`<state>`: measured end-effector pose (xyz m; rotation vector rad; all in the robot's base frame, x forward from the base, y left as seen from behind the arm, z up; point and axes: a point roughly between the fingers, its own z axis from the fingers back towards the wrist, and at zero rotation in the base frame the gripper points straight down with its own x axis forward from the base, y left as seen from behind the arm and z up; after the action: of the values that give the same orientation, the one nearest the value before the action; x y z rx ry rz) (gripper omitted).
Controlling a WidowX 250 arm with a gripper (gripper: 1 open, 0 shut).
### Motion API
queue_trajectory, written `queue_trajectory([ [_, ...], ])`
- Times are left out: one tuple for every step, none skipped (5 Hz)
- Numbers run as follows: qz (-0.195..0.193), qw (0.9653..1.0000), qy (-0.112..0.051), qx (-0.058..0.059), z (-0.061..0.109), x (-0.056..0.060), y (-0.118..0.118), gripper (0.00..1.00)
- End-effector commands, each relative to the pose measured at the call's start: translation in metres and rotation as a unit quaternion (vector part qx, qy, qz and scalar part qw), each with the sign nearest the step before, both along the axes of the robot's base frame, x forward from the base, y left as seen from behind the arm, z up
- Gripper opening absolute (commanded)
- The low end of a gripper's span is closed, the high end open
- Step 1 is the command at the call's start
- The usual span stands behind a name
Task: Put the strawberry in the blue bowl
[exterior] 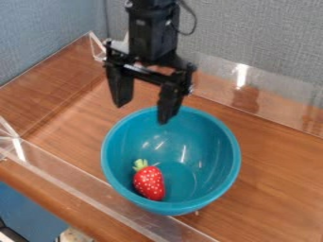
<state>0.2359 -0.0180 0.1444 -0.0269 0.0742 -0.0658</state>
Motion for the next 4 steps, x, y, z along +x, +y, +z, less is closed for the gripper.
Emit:
queue_trajectory([
  [0.022, 0.9991, -0.036, 0.004, 0.026, -0.004, -0.006, 1.0],
  [0.045, 0.9984, -0.035, 0.009, 0.03, -0.008, -0.008, 1.0],
  [0.011, 0.9993, -0.034, 0.011, 0.034, -0.01, -0.001, 1.0],
  [-0.021, 0.9991, -0.034, 0.011, 0.039, -0.01, 0.005, 1.0],
])
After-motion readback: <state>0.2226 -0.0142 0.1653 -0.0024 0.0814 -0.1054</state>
